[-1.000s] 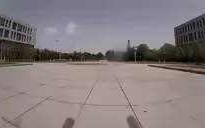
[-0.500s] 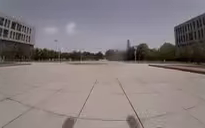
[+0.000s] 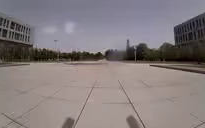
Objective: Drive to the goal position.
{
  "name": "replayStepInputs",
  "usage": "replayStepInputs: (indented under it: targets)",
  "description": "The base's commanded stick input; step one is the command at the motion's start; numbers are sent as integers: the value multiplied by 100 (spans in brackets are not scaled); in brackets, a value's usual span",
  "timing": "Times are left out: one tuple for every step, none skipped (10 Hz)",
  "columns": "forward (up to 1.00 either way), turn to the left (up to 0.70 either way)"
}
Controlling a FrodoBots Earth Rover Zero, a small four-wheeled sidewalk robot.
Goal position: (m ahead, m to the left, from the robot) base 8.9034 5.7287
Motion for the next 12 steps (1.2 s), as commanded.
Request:
replayStepInputs:
  targets:
    - [70,1]
    - [70,1]
    - [70,1]
    - [70,1]
    - [70,1]
    - [70,1]
    - [70,1]
    - [70,1]
    - [70,1]
    - [70,1]
    - [70,1]
    - [70,1]
